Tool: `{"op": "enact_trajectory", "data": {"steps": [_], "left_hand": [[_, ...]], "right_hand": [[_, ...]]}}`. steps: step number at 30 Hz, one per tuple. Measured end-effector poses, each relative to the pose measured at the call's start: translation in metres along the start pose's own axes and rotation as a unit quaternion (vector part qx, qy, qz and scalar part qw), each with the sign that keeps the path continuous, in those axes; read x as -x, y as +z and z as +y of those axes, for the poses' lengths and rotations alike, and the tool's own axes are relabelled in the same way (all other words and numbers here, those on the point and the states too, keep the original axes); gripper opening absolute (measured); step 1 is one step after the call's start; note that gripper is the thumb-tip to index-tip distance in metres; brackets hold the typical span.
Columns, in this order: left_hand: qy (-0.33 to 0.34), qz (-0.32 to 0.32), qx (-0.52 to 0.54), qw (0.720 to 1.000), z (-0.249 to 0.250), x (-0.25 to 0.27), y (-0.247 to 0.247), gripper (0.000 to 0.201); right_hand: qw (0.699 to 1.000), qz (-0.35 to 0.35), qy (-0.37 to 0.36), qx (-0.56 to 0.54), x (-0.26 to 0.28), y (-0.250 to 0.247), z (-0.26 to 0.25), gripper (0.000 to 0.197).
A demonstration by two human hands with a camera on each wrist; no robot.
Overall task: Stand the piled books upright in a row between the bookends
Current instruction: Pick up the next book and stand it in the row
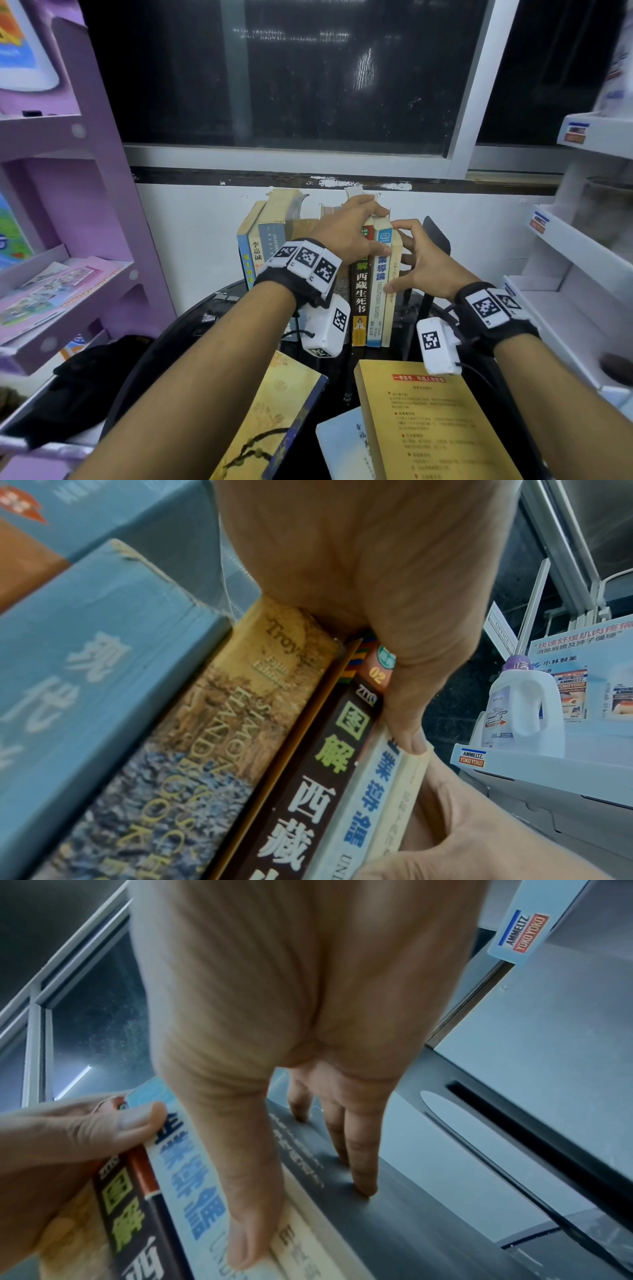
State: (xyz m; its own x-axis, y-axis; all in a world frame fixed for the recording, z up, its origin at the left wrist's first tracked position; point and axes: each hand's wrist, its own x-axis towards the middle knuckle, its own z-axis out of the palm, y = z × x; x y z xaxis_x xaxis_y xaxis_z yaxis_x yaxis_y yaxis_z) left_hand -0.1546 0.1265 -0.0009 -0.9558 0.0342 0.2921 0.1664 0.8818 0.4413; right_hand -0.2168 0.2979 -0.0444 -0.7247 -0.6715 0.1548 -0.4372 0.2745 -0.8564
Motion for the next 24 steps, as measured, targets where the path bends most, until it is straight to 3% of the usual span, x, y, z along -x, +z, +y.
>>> {"op": "enact_trajectory", "data": {"steps": [11,17,24], "left_hand": [[0.014,0.048,-0.046,0.998,0.009,0.017,0.0,0.055],[0.026,0.07,-0.055,0.996,0.009,0.03,0.004,0.055],[0.037,0.065,-0.013,0.997,0.006,0.051,0.006,0.059]], "right_hand": [[0.99,0.085,-0.02,0.115,0.011,0.012,0.006,0.083],[0.982,0.102,-0.025,0.157,0.018,0.017,0.001,0.079],[0.977,0.096,0.0,0.191,0.031,0.022,-0.005,0.093]]}}
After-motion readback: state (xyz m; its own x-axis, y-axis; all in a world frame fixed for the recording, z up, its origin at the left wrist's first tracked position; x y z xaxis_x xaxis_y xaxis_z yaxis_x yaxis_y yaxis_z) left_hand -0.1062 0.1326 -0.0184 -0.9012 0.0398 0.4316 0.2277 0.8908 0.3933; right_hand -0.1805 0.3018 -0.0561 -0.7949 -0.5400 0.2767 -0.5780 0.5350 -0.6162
